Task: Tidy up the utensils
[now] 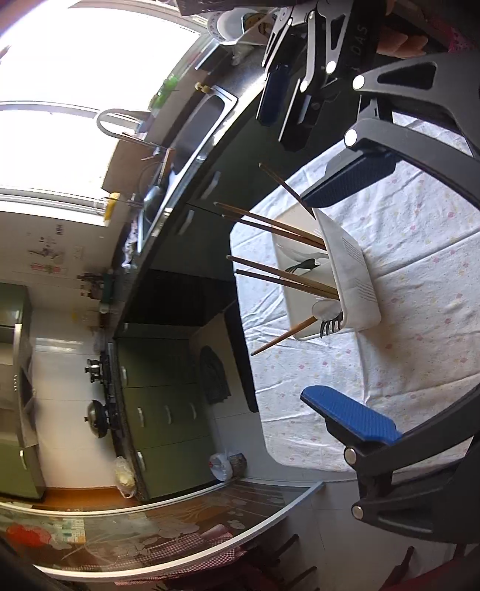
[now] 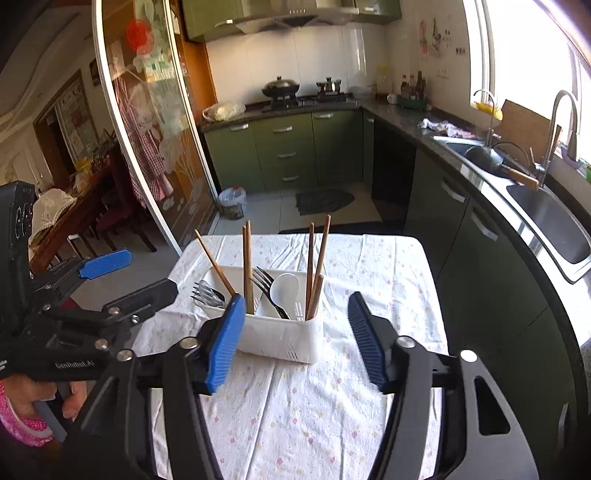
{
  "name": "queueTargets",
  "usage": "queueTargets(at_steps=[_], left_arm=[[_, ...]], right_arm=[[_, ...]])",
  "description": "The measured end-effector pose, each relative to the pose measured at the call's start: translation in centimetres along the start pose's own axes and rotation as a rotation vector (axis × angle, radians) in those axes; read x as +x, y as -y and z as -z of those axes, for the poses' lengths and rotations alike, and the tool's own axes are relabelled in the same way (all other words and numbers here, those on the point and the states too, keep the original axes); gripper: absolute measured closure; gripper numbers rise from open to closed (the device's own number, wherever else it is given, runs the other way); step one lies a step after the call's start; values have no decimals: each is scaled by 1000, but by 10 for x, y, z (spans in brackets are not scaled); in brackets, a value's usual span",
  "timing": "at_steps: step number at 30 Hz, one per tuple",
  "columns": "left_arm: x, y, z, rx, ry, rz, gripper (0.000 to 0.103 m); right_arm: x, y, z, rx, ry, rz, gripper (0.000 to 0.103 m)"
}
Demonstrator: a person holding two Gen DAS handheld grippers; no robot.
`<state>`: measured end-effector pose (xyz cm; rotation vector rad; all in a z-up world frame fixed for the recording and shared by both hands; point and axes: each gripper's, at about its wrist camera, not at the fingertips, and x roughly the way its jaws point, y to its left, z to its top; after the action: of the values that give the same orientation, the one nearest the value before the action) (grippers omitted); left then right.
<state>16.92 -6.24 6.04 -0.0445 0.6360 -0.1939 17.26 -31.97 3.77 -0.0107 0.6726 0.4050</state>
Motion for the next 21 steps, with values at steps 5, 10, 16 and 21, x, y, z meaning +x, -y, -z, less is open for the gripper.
queueTargets(at_steps=[5,10,16,21], left_arm=[[-68,19,49,91,223,-80,7],[-96,36,100,137,276,-126,7],[-104,38,134,82,250,-88,6],[-110,16,153,-20,258,-118,7]], right_arm=[[-80,-3,64,18,255,35,4],[-108,-13,122,30,343,72,4],[-114,-39,166,-17,340,93,4],[-130,-52,189,-34,430,145,4]])
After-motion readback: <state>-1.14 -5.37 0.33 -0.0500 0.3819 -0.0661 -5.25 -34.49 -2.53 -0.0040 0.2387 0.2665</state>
